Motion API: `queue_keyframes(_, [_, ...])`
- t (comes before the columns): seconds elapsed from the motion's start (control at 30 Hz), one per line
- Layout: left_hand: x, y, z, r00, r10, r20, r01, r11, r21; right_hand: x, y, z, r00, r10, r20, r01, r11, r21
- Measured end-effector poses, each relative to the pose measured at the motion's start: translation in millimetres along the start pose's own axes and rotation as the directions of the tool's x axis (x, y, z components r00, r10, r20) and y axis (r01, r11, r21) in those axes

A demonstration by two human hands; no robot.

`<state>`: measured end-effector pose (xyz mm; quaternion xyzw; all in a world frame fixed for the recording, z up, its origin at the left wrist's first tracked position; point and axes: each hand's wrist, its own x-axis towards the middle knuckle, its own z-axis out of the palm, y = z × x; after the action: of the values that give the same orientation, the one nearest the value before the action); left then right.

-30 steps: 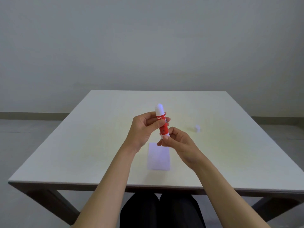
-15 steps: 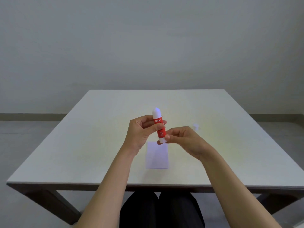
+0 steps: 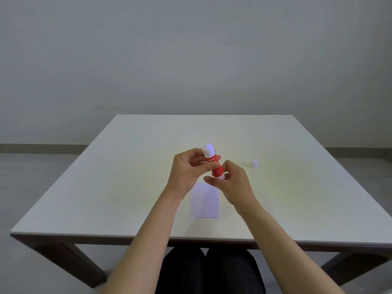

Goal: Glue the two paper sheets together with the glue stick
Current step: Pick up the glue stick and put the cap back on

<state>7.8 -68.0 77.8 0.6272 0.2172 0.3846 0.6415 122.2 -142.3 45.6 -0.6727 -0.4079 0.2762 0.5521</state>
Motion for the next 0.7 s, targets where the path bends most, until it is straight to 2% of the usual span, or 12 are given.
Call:
queue_keyframes(0.07, [-0.2, -1.5, 3.5, 1.0, -0.004, -0.004, 0.005, 1.0, 0.003, 0.7, 0.2, 7.2, 0.998, 0.009, -0.055, -0.015, 0.994, -0.11])
queue_keyframes(0.1, [0.1, -1.2, 3.4, 1.0, -0.002, -0.005, 0.002, 1.0, 0.008, 2.5, 0.2, 3.1, 1.0, 0.018, 0.01, -0.017, 0.994, -0.106])
queue_keyframes(0.17, [1.1, 0.7, -1.3, 1.0, 0.005, -0.008, -0.005, 1.0, 0.021, 6.1, -1.0, -15.3, 0.949, 0.024, 0.315, -0.024, 1.0, -0.003])
queue_keyframes(0.23, [1.6, 2.4, -7.2, 1.0, -0.001, 0.001, 0.001, 0.999, 0.033, 6.7, -1.9, -33.0, 0.812, -0.003, 0.583, -0.048, 0.996, 0.073])
queue_keyframes(0.27, [1.5, 3.0, -8.7, 1.0, -0.006, 0.017, 0.005, 0.999, 0.035, 6.2, -1.9, -39.3, 0.771, -0.015, 0.637, -0.046, 0.996, 0.08])
queue_keyframes(0.3, [1.1, 3.0, -8.9, 0.999, -0.01, 0.036, 0.008, 0.999, 0.034, 6.1, -2.4, -43.0, 0.762, -0.019, 0.647, -0.033, 0.997, 0.067])
queue_keyframes(0.4, [0.9, 1.7, -4.7, 0.999, -0.008, 0.053, 0.006, 0.999, 0.049, 8.1, -3.1, -41.1, 0.857, 0.01, 0.515, -0.03, 0.999, 0.03])
queue_keyframes(0.5, [2.9, -1.6, -0.6, 0.999, 0.01, -0.04, -0.007, 0.998, 0.064, 4.3, -1.8, -23.8, 0.988, 0.026, 0.151, -0.028, 1.0, 0.012])
queue_keyframes(0.53, [3.6, -2.5, 1.2, 0.997, 0.012, -0.073, -0.008, 0.998, 0.063, 1.1, -1.8, -14.6, 1.0, 0.003, -0.002, -0.003, 0.999, -0.032])
queue_keyframes(0.6, [5.0, -3.8, 5.5, 0.994, 0.018, -0.111, -0.011, 0.998, 0.061, -5.3, -0.9, 3.3, 0.972, -0.057, -0.229, 0.026, 0.991, -0.134])
queue_keyframes(0.67, [6.3, -4.8, 9.0, 0.993, 0.03, -0.117, -0.019, 0.995, 0.099, -6.6, -0.8, 11.2, 0.951, -0.081, -0.298, 0.021, 0.979, -0.201])
queue_keyframes(0.7, [6.6, -5.0, 9.0, 0.992, 0.034, -0.119, -0.019, 0.992, 0.128, -5.1, -1.2, 9.3, 0.962, -0.064, -0.266, 0.002, 0.973, -0.23])
